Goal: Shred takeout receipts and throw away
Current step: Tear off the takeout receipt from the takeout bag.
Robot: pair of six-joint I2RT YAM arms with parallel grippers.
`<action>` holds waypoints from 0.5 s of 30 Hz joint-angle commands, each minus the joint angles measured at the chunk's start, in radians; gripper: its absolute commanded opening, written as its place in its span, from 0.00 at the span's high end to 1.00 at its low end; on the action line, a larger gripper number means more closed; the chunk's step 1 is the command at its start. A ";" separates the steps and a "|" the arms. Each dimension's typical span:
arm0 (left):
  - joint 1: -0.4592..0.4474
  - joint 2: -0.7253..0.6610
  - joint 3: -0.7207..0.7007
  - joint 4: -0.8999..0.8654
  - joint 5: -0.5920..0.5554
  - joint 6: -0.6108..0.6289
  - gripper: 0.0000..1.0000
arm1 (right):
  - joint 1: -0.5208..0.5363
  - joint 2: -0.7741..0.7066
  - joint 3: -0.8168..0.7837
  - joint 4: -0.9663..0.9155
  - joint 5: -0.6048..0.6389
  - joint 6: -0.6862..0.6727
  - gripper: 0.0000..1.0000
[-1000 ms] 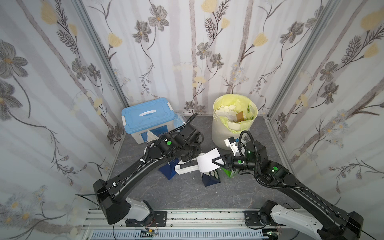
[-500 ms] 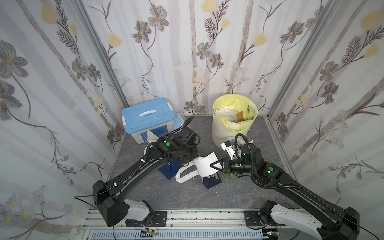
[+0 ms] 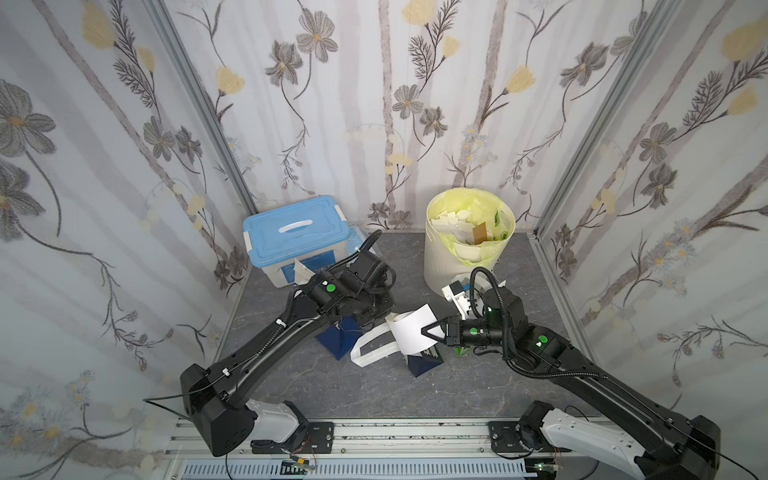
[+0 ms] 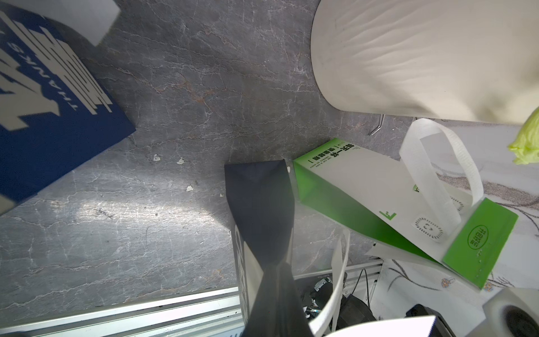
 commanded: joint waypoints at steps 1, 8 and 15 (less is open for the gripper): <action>0.001 0.000 0.010 -0.002 -0.002 -0.003 1.00 | 0.005 -0.006 0.019 0.004 0.015 -0.016 1.00; -0.001 0.042 0.075 -0.061 -0.014 0.042 1.00 | 0.077 -0.069 0.145 -0.034 0.149 -0.186 1.00; -0.008 0.091 0.126 -0.112 -0.027 0.076 1.00 | 0.171 -0.150 0.197 -0.018 0.310 -0.402 1.00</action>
